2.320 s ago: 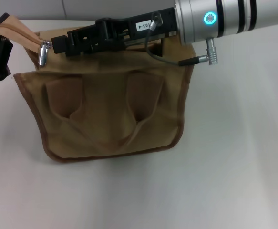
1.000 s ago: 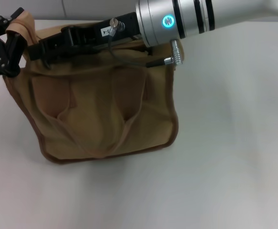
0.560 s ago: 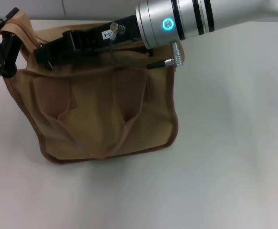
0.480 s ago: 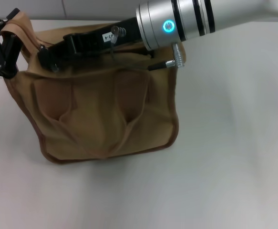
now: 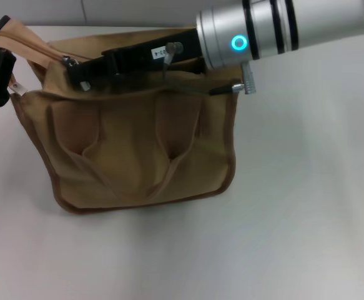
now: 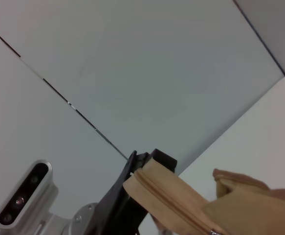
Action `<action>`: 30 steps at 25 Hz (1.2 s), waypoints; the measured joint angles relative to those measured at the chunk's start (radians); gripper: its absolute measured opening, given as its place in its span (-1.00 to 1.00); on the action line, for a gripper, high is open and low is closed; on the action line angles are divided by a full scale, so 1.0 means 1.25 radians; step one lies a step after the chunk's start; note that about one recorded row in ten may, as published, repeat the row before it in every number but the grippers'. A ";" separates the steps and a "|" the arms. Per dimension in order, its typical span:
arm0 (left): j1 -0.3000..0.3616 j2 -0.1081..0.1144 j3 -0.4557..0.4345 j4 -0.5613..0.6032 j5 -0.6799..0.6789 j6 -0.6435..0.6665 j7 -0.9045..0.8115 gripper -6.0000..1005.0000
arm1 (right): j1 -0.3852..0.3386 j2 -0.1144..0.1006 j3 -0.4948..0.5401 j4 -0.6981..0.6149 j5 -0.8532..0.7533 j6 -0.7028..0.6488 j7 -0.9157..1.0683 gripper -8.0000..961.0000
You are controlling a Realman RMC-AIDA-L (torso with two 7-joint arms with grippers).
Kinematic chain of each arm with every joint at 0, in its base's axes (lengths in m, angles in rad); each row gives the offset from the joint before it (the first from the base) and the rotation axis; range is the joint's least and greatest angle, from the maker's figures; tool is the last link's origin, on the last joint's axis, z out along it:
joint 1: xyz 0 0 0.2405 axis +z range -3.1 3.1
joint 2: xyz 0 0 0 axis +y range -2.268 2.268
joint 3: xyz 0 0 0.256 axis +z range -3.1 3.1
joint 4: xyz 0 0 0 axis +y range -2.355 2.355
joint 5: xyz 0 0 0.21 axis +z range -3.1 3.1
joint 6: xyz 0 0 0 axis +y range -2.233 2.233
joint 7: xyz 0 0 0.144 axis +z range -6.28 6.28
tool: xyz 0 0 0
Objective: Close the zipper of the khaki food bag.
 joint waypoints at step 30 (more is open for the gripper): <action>0.009 0.002 -0.025 -0.012 -0.001 -0.060 -0.007 -0.95 | -0.227 -0.008 0.024 -0.151 0.000 -0.031 -0.048 -0.96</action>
